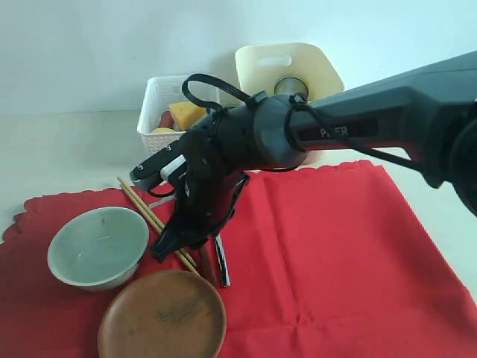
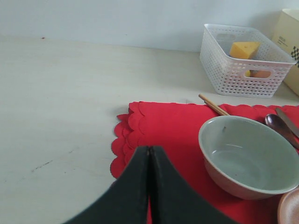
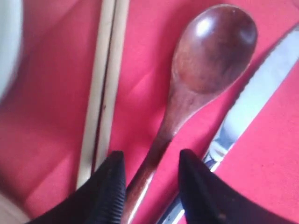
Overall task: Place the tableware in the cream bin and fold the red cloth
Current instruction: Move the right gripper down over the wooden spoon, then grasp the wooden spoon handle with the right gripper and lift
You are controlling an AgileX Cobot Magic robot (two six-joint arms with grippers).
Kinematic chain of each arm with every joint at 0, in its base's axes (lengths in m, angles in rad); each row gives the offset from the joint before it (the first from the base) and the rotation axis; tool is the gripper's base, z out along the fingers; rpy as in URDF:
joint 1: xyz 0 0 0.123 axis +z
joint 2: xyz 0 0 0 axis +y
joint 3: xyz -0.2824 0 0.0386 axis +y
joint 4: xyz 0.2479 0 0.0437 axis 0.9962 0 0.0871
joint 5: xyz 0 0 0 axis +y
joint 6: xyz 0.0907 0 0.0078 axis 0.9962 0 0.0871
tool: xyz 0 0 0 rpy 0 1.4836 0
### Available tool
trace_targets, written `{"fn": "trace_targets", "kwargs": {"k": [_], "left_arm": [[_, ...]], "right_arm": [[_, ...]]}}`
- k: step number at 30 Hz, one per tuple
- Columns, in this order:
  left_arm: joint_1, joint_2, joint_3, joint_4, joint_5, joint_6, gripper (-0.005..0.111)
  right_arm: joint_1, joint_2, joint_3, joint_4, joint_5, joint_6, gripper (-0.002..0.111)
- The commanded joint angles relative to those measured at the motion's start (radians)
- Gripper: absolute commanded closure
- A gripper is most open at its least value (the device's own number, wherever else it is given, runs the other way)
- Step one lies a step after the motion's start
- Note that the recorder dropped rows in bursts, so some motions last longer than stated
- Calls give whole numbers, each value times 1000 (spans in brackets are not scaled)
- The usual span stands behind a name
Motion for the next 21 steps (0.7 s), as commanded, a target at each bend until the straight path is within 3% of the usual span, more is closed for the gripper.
{"fn": "trace_targets", "kwargs": {"k": [1,6,21], "left_arm": [[3,-6,2,0,-8,0,106],[3,-6,2,0,-8,0,106],[3,-6,2,0,-8,0,106]], "right_arm": [[2,10,-9,-30,-7,36,84],[2,10,-9,-23,-11,36,108],[2,-146,-9,-25,5,4,108]]}}
